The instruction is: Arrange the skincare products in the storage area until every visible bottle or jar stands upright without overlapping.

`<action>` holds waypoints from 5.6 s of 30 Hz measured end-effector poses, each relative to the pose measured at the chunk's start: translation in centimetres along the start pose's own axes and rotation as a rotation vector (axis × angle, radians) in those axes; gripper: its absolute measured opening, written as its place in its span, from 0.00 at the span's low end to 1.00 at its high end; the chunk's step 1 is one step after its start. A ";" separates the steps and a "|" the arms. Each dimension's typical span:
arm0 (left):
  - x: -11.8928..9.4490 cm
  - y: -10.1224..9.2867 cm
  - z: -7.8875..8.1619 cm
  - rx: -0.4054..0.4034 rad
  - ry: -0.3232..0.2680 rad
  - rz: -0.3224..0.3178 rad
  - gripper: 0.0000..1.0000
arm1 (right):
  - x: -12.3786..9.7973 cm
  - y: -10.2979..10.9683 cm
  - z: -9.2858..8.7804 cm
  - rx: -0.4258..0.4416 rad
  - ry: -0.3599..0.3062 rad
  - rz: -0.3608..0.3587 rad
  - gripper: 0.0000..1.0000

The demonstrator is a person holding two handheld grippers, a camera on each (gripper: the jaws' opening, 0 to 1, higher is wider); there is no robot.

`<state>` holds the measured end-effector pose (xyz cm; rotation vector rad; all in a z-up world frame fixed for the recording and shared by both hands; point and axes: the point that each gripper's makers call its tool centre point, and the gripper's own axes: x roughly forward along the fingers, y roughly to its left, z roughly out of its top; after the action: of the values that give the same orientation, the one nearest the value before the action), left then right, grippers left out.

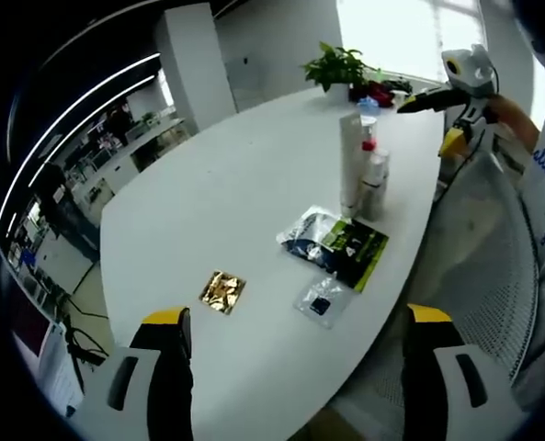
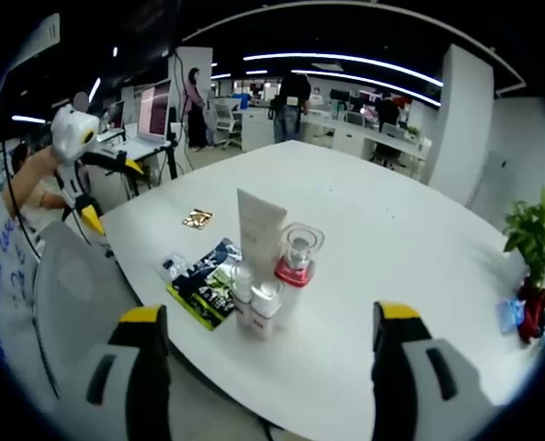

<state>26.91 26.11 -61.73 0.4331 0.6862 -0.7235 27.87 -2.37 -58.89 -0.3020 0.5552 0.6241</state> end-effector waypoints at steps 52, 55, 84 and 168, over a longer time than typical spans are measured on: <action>1.6 2.0 -0.9 0.041 0.039 -0.026 0.97 | 0.2 0.3 -0.5 0.017 -0.001 0.020 1.00; 1.9 2.5 -0.6 0.073 0.050 -0.036 0.95 | 0.2 0.1 -0.6 0.017 0.004 0.013 1.00; 6.0 5.2 -2.0 0.172 0.188 -0.162 0.65 | -0.2 -0.2 -1.3 0.026 0.024 -0.008 1.00; 16.5 11.4 -3.6 0.231 0.360 -0.073 0.38 | -0.4 -0.4 -3.0 0.056 0.067 -0.011 1.00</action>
<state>42.78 28.38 -74.35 0.7653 0.9638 -0.8065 26.63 -4.15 -61.05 -0.2743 0.6342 0.5889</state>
